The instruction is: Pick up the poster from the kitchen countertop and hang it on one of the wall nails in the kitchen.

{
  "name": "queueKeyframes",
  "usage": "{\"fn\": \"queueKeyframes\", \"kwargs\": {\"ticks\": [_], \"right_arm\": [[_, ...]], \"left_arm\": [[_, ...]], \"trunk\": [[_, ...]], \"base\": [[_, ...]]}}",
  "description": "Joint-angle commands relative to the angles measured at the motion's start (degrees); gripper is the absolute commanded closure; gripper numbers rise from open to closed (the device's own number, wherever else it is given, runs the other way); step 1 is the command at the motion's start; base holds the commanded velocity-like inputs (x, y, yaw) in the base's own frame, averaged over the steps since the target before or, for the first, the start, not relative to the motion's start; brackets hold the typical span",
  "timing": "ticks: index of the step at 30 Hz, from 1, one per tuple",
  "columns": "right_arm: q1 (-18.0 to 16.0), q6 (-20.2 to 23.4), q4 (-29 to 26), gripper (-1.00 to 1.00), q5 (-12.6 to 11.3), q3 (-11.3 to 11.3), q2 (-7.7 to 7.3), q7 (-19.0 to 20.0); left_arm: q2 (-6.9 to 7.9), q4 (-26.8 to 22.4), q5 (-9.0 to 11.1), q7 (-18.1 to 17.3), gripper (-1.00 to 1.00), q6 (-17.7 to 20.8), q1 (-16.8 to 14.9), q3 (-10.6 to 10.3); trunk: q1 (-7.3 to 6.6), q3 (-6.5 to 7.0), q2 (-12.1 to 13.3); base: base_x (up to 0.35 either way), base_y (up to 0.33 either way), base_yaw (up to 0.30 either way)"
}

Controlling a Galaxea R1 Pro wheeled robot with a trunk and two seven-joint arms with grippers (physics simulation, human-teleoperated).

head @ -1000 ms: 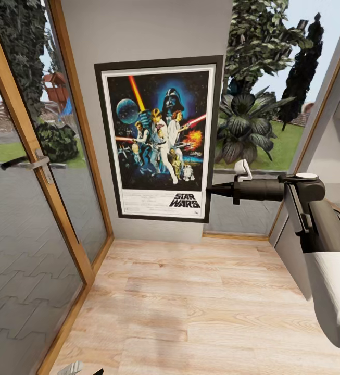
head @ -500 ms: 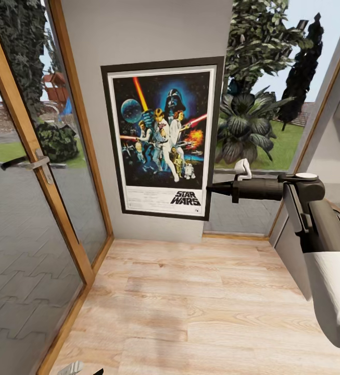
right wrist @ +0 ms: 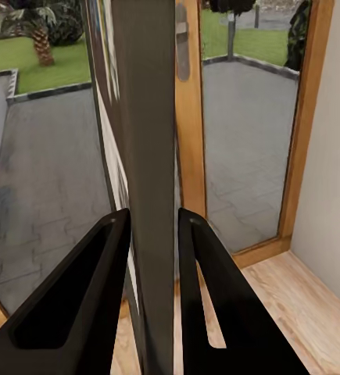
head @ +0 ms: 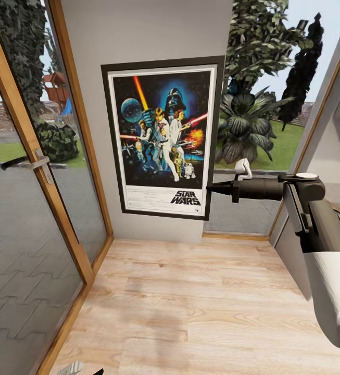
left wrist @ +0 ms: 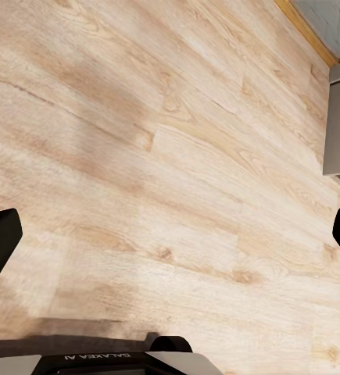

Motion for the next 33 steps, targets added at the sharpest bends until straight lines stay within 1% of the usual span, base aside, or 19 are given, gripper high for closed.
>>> {"fn": "queueKeyframes", "kwargs": {"ticks": [1,5,9,12,33], "right_arm": [[-0.07,0.64,0.0,1.0,-0.51,0.1,-0.04,-0.04],[-0.07,0.64,-0.02,1.0,-0.54,0.1,0.37,-0.04],[-0.07,0.65,-0.01,1.0,-0.88,0.1,1.2,-0.04],[-0.07,0.65,0.01,1.0,-1.05,0.1,1.42,-0.04],[-0.07,0.69,-0.03,1.0,-1.13,0.01,1.53,-0.04]], "left_arm": [[0.02,0.04,0.23,-0.07,-1.0,-0.49,-0.06,-0.49],[0.02,0.04,0.23,-0.07,-1.0,-0.49,-0.06,-0.49],[0.02,0.04,0.23,-0.07,-1.0,-0.49,-0.06,-0.49],[0.02,0.04,0.24,-0.07,-1.0,-0.49,-0.06,-0.49],[0.02,0.04,0.31,-0.07,-1.0,-0.49,-0.06,-0.49]], "trunk": [[0.04,-0.13,-0.13],[0.04,-0.13,-0.13],[0.04,-0.13,-0.13],[0.04,-0.13,-0.13],[0.04,-0.13,-0.13]], "base": [[0.0,0.0,0.0],[0.0,0.0,0.0],[0.0,0.0,0.0],[0.0,0.0,0.0],[0.0,0.0,0.0]]}}
